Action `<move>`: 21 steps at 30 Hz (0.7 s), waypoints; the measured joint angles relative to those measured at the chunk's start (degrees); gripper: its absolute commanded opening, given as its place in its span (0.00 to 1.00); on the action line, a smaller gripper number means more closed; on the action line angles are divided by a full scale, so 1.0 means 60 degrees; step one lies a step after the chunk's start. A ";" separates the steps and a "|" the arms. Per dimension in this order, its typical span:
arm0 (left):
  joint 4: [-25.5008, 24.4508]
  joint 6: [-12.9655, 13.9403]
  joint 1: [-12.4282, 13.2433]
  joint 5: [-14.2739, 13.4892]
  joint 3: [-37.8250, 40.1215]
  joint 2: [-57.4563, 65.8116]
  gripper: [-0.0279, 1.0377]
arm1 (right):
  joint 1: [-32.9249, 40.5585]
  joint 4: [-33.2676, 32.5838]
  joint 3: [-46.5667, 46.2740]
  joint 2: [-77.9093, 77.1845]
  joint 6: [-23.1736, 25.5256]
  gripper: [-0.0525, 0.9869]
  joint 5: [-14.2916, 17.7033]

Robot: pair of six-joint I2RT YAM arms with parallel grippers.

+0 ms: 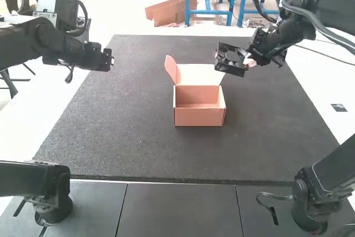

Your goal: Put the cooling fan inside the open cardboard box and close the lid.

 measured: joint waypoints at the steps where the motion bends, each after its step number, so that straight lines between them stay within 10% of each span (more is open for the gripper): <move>1: -0.0018 0.0000 0.0000 0.0000 -0.0004 -0.0087 0.94 | 0.0204 0.0164 -0.0066 0.0004 0.0186 0.05 0.0051; 21: -0.0372 -0.0004 0.0000 0.0000 -0.0004 -0.0590 0.94 | 0.2251 0.1869 -0.0608 0.2124 0.0284 0.05 0.1468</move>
